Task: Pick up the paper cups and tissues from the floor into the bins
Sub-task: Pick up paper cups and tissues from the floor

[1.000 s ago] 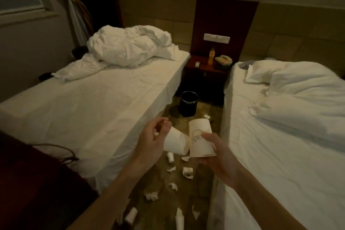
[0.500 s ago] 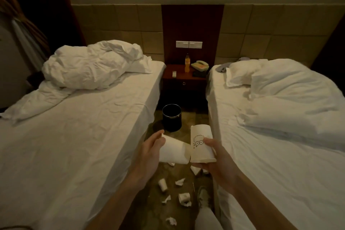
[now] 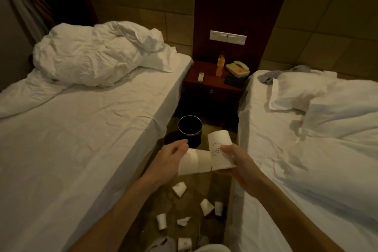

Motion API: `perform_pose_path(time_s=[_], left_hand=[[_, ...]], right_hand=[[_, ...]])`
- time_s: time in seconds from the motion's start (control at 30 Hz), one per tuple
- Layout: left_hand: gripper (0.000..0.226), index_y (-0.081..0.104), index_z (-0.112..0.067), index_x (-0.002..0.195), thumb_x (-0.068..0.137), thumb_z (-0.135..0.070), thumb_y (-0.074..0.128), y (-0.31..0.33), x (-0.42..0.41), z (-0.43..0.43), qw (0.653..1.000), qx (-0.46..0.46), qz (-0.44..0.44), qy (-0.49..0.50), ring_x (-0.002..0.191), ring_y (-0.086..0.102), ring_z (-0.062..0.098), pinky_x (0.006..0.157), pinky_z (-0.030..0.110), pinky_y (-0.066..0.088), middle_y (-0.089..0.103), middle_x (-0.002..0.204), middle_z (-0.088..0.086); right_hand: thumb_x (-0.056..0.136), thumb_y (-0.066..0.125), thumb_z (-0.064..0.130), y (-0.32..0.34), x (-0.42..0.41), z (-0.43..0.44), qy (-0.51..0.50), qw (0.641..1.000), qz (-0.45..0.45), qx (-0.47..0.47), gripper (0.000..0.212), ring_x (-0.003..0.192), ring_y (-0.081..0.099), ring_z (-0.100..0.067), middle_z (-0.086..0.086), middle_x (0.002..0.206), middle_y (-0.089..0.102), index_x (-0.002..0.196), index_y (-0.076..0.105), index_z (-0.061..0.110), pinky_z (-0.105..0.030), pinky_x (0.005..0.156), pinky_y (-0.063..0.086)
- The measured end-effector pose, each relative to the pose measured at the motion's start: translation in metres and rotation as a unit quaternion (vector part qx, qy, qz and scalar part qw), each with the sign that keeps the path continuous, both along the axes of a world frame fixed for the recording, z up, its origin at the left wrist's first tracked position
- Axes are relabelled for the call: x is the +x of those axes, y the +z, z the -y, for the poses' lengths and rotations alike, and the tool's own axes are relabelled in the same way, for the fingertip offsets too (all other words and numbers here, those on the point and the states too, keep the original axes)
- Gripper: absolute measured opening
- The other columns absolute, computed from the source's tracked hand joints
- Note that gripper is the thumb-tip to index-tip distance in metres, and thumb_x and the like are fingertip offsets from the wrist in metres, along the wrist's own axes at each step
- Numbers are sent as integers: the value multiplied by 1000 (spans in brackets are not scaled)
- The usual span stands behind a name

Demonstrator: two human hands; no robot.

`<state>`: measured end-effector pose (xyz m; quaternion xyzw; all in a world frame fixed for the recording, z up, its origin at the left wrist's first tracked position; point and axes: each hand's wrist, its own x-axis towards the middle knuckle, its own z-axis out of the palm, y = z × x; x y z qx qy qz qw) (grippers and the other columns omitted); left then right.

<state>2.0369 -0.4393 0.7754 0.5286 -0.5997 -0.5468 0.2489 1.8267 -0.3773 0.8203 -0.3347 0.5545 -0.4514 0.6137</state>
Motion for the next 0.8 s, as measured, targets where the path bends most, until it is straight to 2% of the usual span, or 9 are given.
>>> perform_pose_path(time_s=[0.1,0.2,0.27,0.33,0.4,0.47,0.63,0.73,0.8], left_hand=[[37,44,-51,131,95,-47,49,-4,-5,37,1000,8,-20,16,106,56,9,74,19,52,51,120,-18],[50,44,-38,140,93,-35,58,-10,-8,80,1000,25,-17,4,115,55,12,93,31,52,54,130,-8],[62,41,-30,146,90,-29,66,-15,-14,107,999,21,-6,-25,113,58,11,85,25,54,56,127,-11],[73,42,-32,144,79,-39,75,-17,-22,135,998,10,11,-55,103,61,5,73,16,55,56,117,-21],[69,51,-43,130,68,-55,77,-22,-33,166,995,-19,34,-96,99,62,3,74,19,57,59,109,-23],[56,56,-48,117,66,-61,77,-25,-42,197,988,-49,52,-136,101,63,4,78,26,59,62,108,-22],[59,56,-39,118,67,-62,78,-48,-47,319,972,-71,112,-191,101,61,5,80,28,59,60,110,-19],[64,56,-34,119,66,-64,76,-58,-36,387,961,-49,137,-234,99,60,7,74,24,59,58,110,-18],[66,58,-32,116,64,-69,74,-59,-29,421,964,-6,122,-237,97,60,7,72,22,59,58,108,-16]], right_hand=[[73,61,43,0,-9,46,31,999,-18,-26,41,100,61,-23,-5,112,56,110,49,29,-24,69,56],[75,61,43,0,-15,88,12,999,-4,-33,39,100,61,-23,-6,112,56,109,49,30,-22,66,56],[74,68,42,-4,-20,114,4,999,-6,-36,43,101,61,-22,-5,113,57,110,49,31,-22,65,56],[71,60,43,-7,-27,140,-2,999,-7,-41,44,100,61,-21,-5,114,57,112,50,31,-22,64,56],[72,59,41,-12,-36,169,-16,999,5,-44,44,95,66,-19,-6,113,59,114,52,28,-24,64,56],[73,61,39,-17,-43,196,-38,998,12,-47,45,90,69,-13,-7,111,61,115,54,25,-25,64,56],[75,74,41,-46,-41,290,-128,992,12,-19,51,90,71,-14,-7,111,65,119,54,22,-29,68,58],[75,68,38,-58,-21,344,-205,977,48,27,41,86,72,-18,-7,108,66,112,55,27,-30,65,58],[76,66,40,-59,-6,375,-240,968,52,55,33,85,72,-18,-4,106,66,106,54,33,-31,65,58]])
